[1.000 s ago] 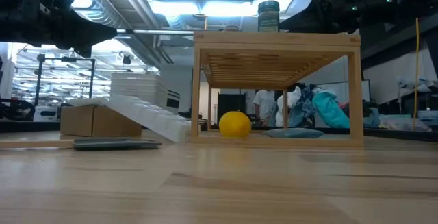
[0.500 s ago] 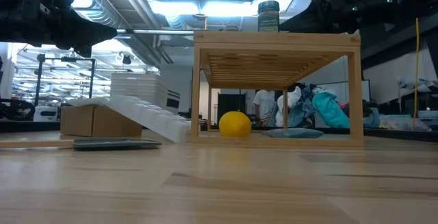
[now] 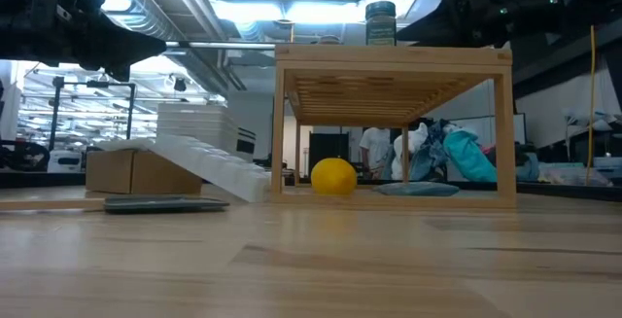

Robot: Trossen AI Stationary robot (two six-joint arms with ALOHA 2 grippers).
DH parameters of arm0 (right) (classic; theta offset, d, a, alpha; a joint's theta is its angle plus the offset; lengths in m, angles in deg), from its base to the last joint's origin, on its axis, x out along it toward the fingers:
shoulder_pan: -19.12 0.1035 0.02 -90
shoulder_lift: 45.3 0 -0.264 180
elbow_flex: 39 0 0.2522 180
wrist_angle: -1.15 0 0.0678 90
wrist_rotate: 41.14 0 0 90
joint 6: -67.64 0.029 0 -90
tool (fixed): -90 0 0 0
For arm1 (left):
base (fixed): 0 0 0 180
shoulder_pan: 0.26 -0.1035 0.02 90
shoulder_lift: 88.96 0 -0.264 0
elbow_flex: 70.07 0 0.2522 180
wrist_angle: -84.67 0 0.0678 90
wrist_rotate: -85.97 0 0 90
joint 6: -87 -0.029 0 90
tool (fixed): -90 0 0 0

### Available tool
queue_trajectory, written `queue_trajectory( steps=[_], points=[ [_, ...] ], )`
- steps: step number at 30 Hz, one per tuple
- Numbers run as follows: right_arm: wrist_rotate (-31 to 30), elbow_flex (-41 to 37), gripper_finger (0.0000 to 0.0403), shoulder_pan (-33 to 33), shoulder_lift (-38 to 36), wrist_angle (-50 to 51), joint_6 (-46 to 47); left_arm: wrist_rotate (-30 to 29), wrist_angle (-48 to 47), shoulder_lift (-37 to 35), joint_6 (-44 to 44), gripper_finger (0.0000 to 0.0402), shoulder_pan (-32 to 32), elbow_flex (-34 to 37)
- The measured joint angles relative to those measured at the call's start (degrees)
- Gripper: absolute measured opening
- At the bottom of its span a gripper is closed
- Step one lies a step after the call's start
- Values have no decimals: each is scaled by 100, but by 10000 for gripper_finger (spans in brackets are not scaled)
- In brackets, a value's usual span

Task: Shelf spices
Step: Remove the green seasoning bottle from the shelf

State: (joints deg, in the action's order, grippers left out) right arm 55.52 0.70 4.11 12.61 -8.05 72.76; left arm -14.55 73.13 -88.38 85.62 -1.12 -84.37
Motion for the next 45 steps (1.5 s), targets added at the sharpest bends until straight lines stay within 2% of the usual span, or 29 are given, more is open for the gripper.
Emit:
queue_trajectory(
  steps=[7,10,18,29,34,42,45],
  points=[
    [0,0,364,0,0,-5,-46,0,0,0,0,0,1,1],
    [-4,0,394,0,14,-38,-46,-2,0,0,-29,0,1,1],
    [-46,-2,376,0,658,-981,-46,-2,2,0,-7,0,1,1],
    [-133,-2,373,0,1340,-1574,111,-2,2,-2,-25,0,0,2],
    [-164,-2,340,0,1355,-1628,109,-1,2,-2,-29,0,2,2],
    [-105,-2,205,2,1351,-1655,98,-2,2,-2,-8,0,1,2],
    [99,-2,202,2,1351,-1665,205,-2,2,-2,-13,0,0,2]
  ],
)
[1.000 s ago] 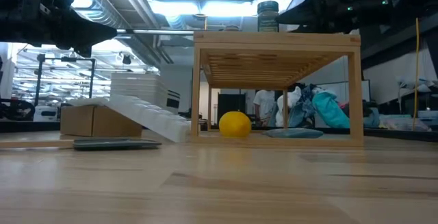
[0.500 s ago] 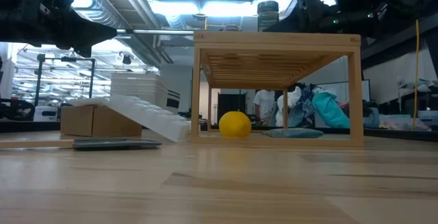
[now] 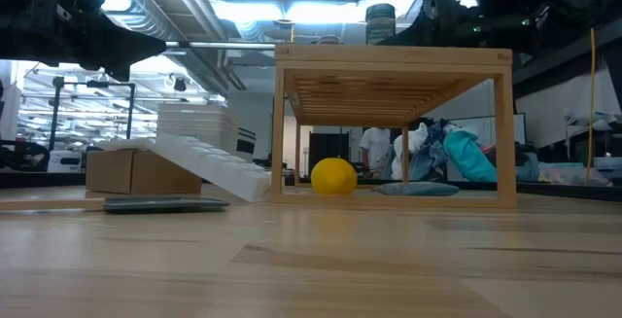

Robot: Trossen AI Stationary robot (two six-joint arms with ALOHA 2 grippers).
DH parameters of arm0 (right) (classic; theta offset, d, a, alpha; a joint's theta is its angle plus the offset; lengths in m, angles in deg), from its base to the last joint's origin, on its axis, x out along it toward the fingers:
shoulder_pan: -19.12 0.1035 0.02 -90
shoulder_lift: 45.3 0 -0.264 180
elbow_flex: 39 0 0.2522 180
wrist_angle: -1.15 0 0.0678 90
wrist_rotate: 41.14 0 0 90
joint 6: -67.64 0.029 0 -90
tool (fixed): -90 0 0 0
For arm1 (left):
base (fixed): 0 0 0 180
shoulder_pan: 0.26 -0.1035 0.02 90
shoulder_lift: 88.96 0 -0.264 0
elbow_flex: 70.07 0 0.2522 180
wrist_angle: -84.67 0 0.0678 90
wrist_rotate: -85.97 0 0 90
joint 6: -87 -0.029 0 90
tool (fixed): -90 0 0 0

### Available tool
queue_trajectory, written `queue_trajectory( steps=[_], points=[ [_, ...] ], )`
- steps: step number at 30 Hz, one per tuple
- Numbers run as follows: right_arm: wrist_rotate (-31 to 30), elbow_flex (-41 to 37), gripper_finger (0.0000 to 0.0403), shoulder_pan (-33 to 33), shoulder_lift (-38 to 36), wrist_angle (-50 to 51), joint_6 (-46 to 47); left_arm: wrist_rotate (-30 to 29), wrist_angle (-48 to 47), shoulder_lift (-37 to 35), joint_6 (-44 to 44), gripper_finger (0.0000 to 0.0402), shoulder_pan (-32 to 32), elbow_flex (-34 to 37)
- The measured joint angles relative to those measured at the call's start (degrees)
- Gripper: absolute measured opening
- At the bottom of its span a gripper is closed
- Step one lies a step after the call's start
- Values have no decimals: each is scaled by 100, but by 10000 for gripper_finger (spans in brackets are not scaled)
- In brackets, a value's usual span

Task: Shelf spices
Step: Remove the green seasoning bottle from the shelf

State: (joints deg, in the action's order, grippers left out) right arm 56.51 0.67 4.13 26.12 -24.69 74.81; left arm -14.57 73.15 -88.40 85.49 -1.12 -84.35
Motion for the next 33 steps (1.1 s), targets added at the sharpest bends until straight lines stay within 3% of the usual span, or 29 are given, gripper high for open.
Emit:
queue_trajectory(
  steps=[4,8,17,23,28,33],
  points=[
    [244,0,202,105,-3,-61,149,0,0,0,11,0,2,0],
    [-1,0,202,433,-124,-100,110,0,0,0,-18,0,0,0],
    [-1464,4,202,1910,-269,-451,27,0,0,0,12,0,0,0],
    [-2988,457,202,3258,-117,-186,-359,0,0,-2,10,0,-1,-2],
    [-3871,1059,202,4084,430,94,-473,0,0,-2,6,0,0,0],
    [-4188,1652,202,4551,1344,49,-472,-2,2,-2,-13,0,2,0]
  ],
)
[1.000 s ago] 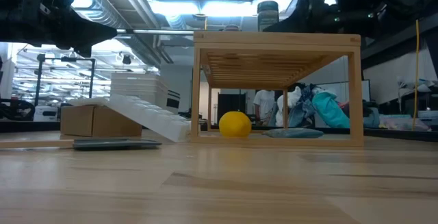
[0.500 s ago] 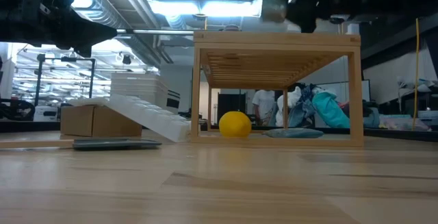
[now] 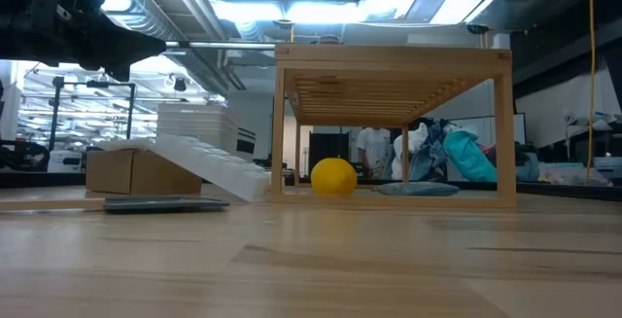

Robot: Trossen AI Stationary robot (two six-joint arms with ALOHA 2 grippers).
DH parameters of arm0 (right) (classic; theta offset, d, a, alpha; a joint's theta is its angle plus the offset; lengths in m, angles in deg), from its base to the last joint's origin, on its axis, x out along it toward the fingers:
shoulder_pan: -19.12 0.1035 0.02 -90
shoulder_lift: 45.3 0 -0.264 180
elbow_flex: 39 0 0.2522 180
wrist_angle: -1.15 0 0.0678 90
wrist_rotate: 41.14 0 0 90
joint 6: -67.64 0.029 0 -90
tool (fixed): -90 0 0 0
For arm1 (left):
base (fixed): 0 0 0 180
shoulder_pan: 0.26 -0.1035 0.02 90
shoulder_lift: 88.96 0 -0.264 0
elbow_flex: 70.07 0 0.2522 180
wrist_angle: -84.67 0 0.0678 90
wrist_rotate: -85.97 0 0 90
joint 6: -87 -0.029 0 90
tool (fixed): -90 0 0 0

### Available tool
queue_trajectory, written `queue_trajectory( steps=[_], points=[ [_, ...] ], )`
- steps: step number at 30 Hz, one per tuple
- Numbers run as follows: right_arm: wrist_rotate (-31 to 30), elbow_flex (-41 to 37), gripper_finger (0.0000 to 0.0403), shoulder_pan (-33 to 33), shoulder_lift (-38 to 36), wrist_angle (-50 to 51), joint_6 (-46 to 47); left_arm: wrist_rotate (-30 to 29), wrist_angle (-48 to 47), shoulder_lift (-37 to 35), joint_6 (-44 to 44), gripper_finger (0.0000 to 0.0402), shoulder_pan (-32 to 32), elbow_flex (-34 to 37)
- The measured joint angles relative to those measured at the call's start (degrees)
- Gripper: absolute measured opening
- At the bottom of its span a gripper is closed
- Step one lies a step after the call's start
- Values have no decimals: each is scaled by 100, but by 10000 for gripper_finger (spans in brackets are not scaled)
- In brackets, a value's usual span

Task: Shelf spices
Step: Remove the green seasoning bottle from the shelf

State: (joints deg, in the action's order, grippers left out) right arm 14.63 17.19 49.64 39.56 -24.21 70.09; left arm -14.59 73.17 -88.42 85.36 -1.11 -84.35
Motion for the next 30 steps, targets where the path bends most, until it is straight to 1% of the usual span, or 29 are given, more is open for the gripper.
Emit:
queue_trajectory(
  steps=[4,9,13,17,21,30],
  points=[
    [-177,544,202,176,799,-25,21,2,-2,4,15,0,0,0],
    [-173,1191,202,178,1737,-17,200,3,-2,4,19,0,0,0],
    [-79,1633,202,128,2428,-29,472,4,-2,4,20,0,-2,0],
    [15,2006,202,120,3056,-165,496,5,-1,4,-3,0,-1,0],
    [63,2269,202,89,3488,-395,528,4,-2,4,14,0,-2,-1],
    [171,2472,202,83,4092,-813,529,2,-2,4,14,0,0,0]
  ],
)
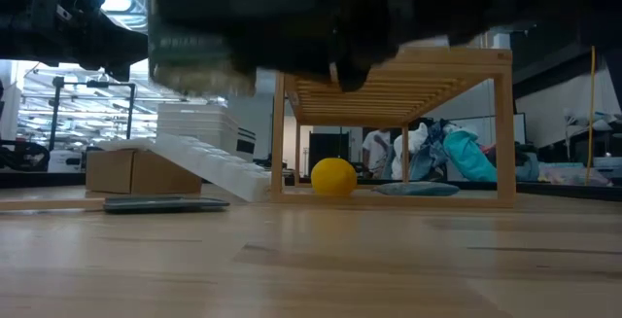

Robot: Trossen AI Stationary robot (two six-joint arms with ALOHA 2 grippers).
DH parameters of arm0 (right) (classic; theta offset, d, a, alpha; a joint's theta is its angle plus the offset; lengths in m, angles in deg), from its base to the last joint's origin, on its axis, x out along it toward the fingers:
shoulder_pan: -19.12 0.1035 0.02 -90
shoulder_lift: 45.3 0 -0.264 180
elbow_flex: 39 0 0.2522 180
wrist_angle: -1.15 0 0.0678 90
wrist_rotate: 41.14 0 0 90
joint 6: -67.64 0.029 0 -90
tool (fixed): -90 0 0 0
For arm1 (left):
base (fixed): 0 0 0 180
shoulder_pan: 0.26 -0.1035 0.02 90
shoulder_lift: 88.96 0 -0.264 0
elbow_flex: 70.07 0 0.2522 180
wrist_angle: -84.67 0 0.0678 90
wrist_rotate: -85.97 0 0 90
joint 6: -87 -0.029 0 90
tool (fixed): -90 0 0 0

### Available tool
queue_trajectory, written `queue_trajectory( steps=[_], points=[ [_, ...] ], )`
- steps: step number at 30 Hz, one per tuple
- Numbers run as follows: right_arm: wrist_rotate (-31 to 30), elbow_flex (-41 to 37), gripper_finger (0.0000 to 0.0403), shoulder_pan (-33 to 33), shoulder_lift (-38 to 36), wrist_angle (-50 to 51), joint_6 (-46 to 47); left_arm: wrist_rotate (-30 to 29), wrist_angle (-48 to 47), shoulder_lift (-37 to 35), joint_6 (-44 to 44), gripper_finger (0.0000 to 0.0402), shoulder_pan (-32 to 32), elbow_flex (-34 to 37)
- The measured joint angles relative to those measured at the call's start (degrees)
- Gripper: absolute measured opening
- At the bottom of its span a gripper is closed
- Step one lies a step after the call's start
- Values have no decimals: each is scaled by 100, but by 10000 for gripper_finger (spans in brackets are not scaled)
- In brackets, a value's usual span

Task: Shelf spices
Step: Remove the green seasoning bottle from the shelf

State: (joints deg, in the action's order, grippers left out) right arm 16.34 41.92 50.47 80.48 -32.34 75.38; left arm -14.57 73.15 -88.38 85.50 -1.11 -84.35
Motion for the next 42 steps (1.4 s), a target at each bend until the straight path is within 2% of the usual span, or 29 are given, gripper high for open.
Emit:
queue_trajectory(
  steps=[7,17,28,30,36,42],
  points=[
    [241,2,202,-169,338,-396,108,2,1,0,0,0,0,-2],
    [918,2,202,-609,675,-695,142,1,0,0,0,0,-1,0],
    [969,0,202,-707,892,-670,241,-1,0,0,0,0,-1,0],
    [971,0,222,-734,892,-661,232,2,2,0,0,0,-2,0],
    [984,0,331,-807,890,-680,248,-1,0,0,0,0,-1,-2],
    [1115,-2,372,-817,886,-708,252,0,0,0,0,0,0,0]
  ],
)
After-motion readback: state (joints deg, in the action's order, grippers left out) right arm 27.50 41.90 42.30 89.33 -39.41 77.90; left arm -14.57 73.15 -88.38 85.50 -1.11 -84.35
